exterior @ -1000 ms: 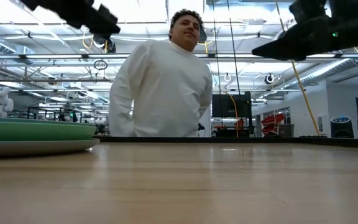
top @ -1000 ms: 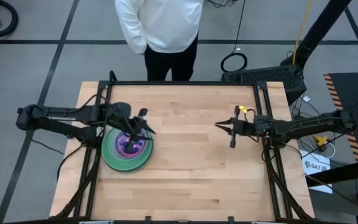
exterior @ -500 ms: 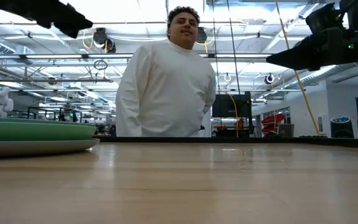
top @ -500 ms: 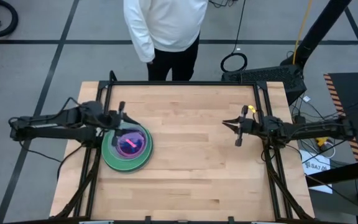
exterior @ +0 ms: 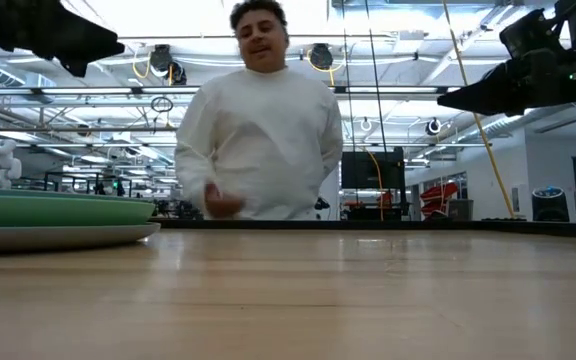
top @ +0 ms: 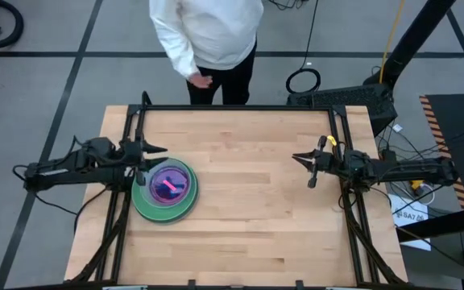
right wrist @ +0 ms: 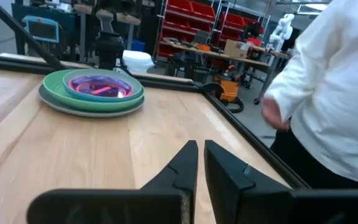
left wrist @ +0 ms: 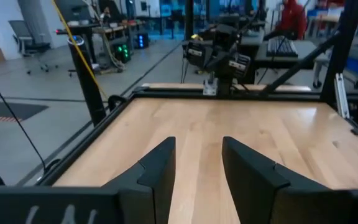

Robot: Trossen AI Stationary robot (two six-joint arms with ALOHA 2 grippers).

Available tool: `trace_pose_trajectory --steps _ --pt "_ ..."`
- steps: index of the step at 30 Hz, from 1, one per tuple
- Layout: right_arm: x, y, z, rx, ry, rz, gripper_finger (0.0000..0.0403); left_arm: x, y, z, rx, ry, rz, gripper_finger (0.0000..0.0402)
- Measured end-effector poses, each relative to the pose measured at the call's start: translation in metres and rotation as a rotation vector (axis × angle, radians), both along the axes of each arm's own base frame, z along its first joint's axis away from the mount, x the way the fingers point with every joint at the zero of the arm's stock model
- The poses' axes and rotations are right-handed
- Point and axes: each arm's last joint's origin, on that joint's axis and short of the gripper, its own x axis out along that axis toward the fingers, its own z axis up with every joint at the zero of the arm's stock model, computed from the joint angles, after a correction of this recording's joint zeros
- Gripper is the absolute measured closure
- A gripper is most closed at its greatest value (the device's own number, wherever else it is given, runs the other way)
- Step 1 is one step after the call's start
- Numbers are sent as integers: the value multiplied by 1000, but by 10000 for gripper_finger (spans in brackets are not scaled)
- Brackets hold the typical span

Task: Stack plastic plates
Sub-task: Return to Home Position

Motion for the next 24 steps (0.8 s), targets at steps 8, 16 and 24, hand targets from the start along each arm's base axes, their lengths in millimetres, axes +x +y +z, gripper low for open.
trace_pose_trajectory --steps 8,16,24 --pt "-8 -1 -1 -3 12 -54 381 -7 1 -17 -48 -49 71 263" --pt "-18 -1 0 -7 -10 -54 381 -9 2 -34 -87 -60 101 263" --pt "-25 -1 -4 -1 9 -80 381 -9 2 -35 -96 -62 102 263"
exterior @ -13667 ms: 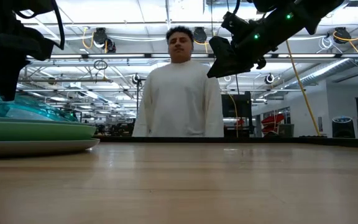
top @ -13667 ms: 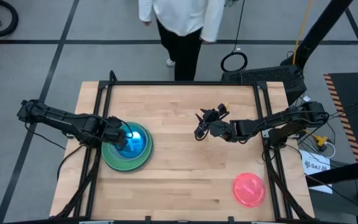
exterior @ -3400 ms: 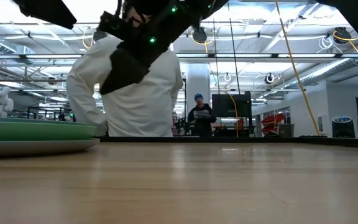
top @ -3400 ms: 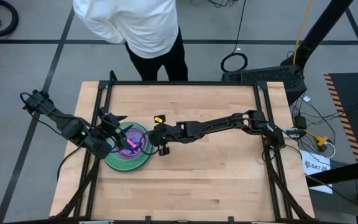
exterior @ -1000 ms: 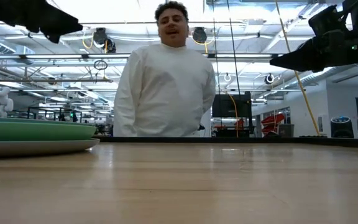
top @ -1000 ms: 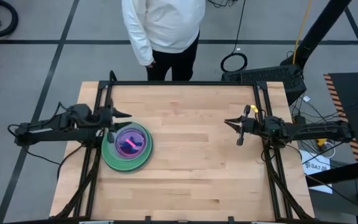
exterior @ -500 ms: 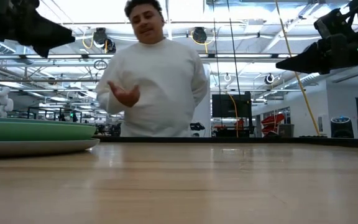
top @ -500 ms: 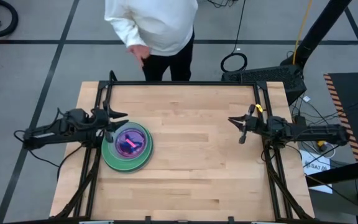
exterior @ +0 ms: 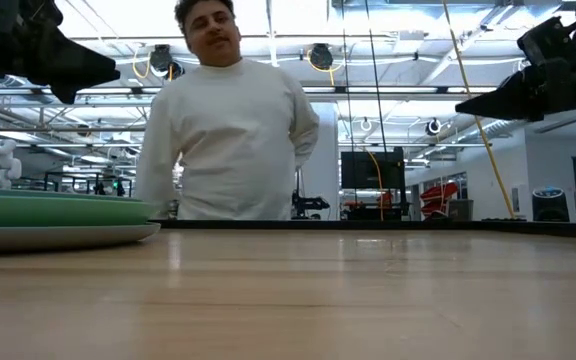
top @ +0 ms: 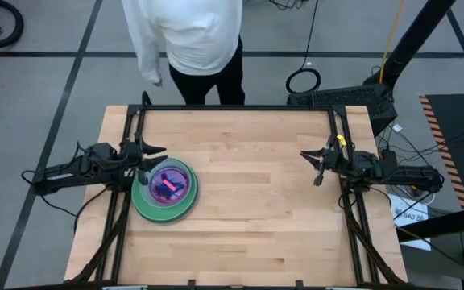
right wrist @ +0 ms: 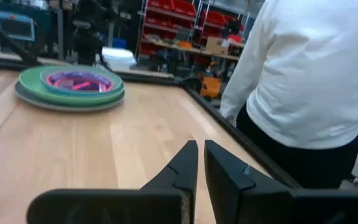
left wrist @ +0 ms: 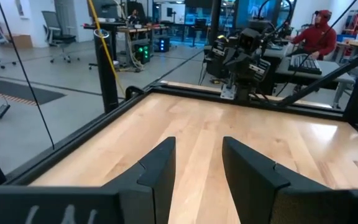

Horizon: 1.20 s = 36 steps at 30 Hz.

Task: Stack plastic plates
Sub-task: Return to Home Position

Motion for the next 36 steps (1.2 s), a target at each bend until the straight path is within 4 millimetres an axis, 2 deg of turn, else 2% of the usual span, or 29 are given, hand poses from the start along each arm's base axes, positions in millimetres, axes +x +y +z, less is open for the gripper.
trace_pose_trajectory --steps 3,8,11,15,36 --pt "0 0 -2 8 15 -1 381 1 0 -2 -2 2 -1 263" --pt "0 0 -2 27 8 -2 381 10 1 -23 -25 6 0 263" --pt "2 0 -6 35 -37 -1 381 14 2 -35 -26 5 0 263" --pt "4 1 3 9 -137 32 381 18 2 -44 -17 2 0 263" --pt "4 1 2 -12 -120 31 381 19 3 -45 -38 -15 8 263"
